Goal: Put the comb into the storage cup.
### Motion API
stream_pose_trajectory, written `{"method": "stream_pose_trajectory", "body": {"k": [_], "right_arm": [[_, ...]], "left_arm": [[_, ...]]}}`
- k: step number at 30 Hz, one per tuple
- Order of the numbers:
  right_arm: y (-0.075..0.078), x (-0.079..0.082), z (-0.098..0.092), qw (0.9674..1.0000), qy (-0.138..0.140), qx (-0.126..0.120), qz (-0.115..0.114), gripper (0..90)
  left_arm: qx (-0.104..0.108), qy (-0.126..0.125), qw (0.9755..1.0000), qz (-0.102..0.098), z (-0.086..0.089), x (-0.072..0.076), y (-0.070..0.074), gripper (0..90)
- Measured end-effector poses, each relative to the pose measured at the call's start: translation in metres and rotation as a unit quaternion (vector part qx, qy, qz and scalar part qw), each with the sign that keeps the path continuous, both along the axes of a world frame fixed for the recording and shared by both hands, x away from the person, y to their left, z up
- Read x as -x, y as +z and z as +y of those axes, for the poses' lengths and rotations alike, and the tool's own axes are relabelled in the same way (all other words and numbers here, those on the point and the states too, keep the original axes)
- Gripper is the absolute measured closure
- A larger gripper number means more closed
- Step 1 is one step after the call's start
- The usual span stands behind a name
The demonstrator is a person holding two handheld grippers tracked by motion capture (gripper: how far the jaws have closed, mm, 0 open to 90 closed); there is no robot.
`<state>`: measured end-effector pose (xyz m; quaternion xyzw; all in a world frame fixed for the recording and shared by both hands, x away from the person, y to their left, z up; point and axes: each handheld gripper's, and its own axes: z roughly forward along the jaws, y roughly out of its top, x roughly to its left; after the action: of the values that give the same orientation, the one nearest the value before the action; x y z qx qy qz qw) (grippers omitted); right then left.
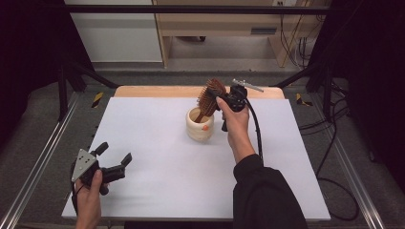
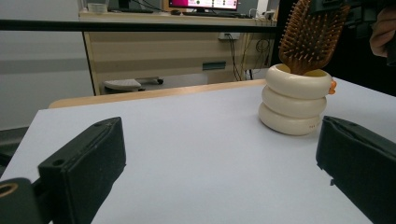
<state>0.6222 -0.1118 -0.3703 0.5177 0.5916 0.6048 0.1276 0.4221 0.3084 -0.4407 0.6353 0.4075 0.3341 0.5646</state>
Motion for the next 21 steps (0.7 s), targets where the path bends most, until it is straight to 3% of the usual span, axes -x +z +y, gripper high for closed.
{"method": "stream_pose_trajectory", "body": {"k": [21], "right_arm": [[-0.0009,-0.0006,-0.003,1.0,0.003,-0.002,0.003,49.3]], "left_arm": [[-0.001,0.0,1.0,0.0,0.0,-0.0001,-0.0001,1.8]]}}
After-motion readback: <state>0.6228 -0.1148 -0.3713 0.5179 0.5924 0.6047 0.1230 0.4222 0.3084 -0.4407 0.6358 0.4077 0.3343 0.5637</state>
